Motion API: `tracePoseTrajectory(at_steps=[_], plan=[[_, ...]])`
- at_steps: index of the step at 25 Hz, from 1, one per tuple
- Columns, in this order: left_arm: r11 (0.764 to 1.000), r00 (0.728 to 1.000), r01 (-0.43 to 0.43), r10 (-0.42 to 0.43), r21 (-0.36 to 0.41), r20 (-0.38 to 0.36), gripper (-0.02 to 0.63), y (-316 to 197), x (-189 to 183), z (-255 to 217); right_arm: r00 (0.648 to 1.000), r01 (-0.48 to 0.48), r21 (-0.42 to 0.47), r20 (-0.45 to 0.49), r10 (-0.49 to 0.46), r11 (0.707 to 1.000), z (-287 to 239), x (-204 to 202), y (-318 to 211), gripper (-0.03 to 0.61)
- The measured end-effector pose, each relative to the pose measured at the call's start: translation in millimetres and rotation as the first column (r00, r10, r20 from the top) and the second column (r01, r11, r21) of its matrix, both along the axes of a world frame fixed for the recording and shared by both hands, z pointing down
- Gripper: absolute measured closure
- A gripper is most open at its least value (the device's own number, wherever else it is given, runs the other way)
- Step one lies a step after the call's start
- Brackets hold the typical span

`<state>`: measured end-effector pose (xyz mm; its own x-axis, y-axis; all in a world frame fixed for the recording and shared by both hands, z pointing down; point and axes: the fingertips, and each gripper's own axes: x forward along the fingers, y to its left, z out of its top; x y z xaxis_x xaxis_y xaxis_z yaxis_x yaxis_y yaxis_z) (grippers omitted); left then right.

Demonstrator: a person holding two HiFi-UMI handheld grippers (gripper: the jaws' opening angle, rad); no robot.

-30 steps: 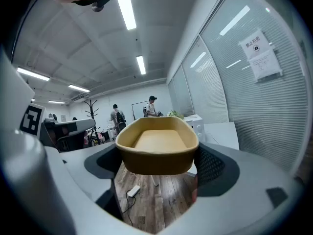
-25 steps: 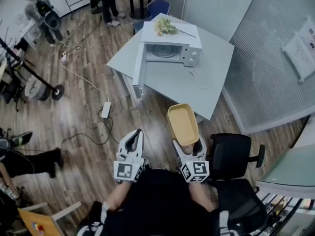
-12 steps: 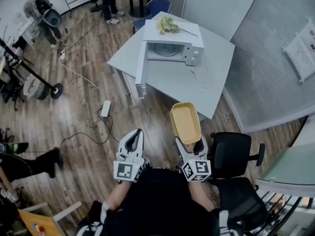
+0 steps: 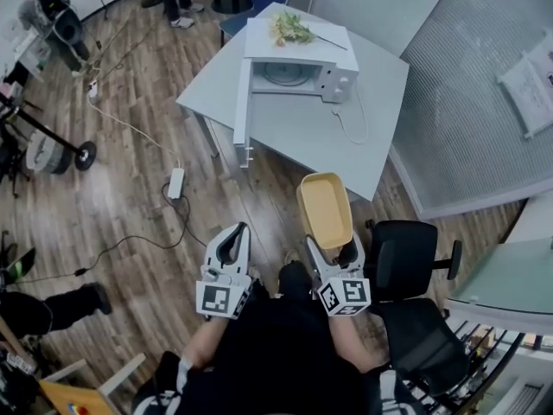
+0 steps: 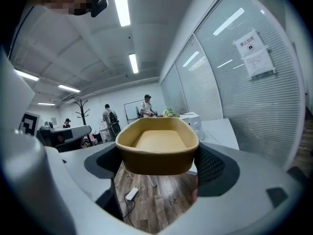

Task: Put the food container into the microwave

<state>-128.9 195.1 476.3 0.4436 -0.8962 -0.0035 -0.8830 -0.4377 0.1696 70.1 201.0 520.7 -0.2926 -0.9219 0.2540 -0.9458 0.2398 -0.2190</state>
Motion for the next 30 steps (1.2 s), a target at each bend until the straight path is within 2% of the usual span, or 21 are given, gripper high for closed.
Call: tracePoseTrajectory(at_steps=[5,11,15,19,26,30], plan=[[1.0,1.0,0.02,-0.02,-0.011,0.003,0.583,-42.7,10.1,10.2,0.999,0.034,-0.013,-0.023,-0.034,0.999,19.4,5.9,-50.0,0.104],[0.998,0.998,0.058,-0.06,0.038,0.033,0.583,-127.7,39.5,-3.3,0.995,0.097,0.02,-0.022,-0.096,0.995,14.3,29.1,-140.5,0.104],[0.994,0.995,0.093,-0.094,0.059,0.016,0.583,-185.1,63.2,-21.9,0.991,0.125,0.03,-0.041,-0.124,0.992,12.0,55.3,-208.0,0.104],[0.989,0.992,0.126,-0.126,0.073,-0.009,0.583,-223.0,82.4,-32.4,0.984,0.166,0.003,-0.061,-0.165,0.986,24.1,71.5,-261.9,0.104],[0.986,0.988,0.157,-0.156,0.062,-0.012,0.583,-281.9,85.7,-30.0,0.963,0.243,-0.116,-0.09,-0.254,0.963,85.2,51.5,-348.4,0.104],[0.984,0.986,0.166,-0.165,0.068,-0.014,0.583,-318.6,79.2,-26.4,0.951,0.261,-0.145,-0.133,-0.28,0.954,119.7,27.5,-406.0,0.104]])
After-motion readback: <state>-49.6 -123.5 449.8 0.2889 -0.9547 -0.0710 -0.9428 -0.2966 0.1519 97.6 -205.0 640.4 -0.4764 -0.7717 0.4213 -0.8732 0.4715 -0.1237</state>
